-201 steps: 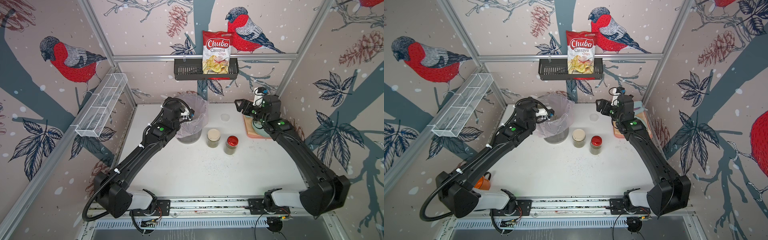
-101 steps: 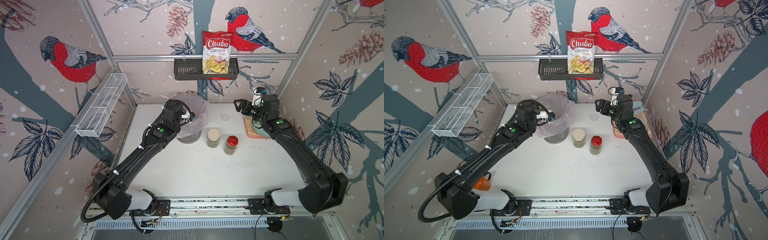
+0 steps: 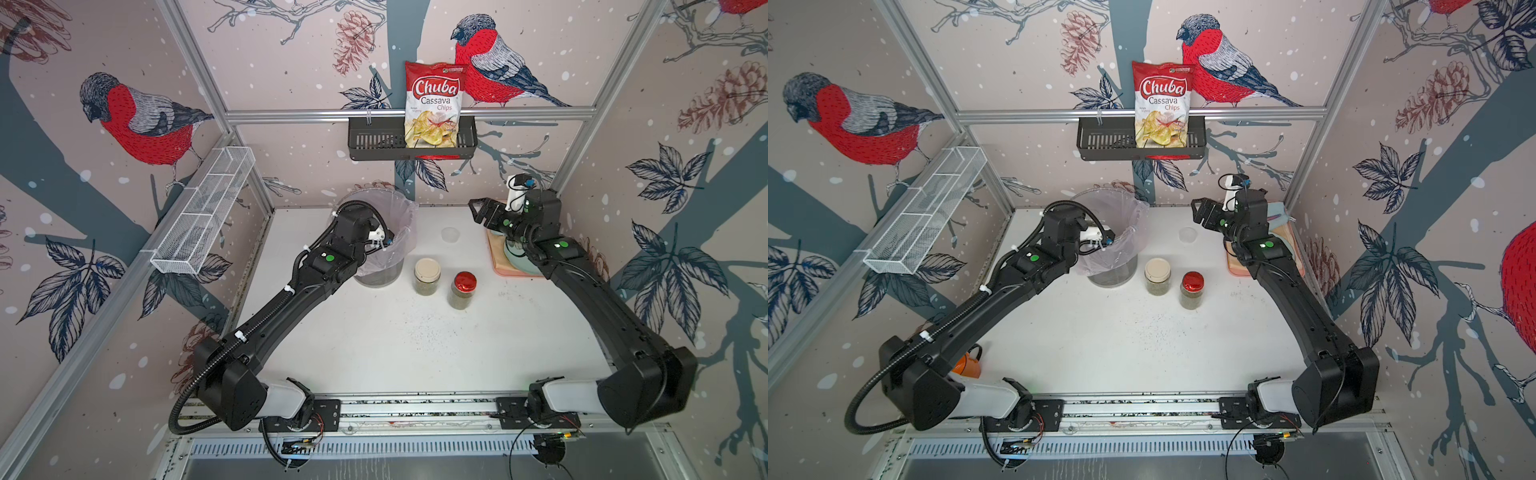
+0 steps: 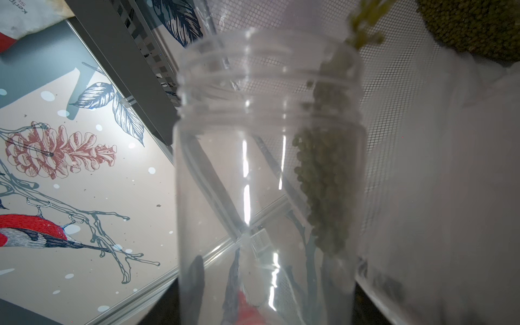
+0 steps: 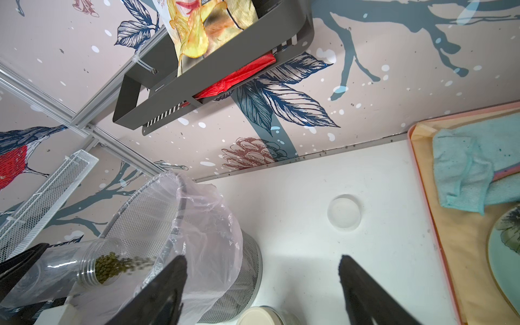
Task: Empty moldy mung beans from jars
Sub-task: Pour the moldy mung beans from the jar into the trash bin.
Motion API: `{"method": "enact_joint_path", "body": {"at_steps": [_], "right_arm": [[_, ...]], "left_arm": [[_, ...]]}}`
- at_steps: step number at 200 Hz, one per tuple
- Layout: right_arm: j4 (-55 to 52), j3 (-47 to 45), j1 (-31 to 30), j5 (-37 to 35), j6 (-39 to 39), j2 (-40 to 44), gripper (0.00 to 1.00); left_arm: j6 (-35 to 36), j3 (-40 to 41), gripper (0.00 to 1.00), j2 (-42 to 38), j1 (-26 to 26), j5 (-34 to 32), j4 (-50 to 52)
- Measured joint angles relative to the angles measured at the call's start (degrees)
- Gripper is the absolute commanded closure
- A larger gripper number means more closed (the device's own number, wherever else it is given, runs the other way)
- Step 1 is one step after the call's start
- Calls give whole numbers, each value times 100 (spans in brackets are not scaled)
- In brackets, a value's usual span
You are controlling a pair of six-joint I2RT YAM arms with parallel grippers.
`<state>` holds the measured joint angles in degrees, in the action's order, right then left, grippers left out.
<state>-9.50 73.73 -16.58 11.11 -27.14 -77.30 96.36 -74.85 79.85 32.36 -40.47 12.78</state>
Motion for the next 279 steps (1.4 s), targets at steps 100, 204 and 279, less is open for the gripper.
{"method": "enact_joint_path", "body": {"at_steps": [100,204,279], "right_arm": [[133,-61,160,328,-170,9,15],[179,-125,160,433,-173,33,15],[214,-125,186,450,-181,4,15]], "left_arm": [[0,-376,100,315,-2,197,433],[450,-896,100,872,-114,46,422],[890,-1523,100,1058,-133,-20,627]]}}
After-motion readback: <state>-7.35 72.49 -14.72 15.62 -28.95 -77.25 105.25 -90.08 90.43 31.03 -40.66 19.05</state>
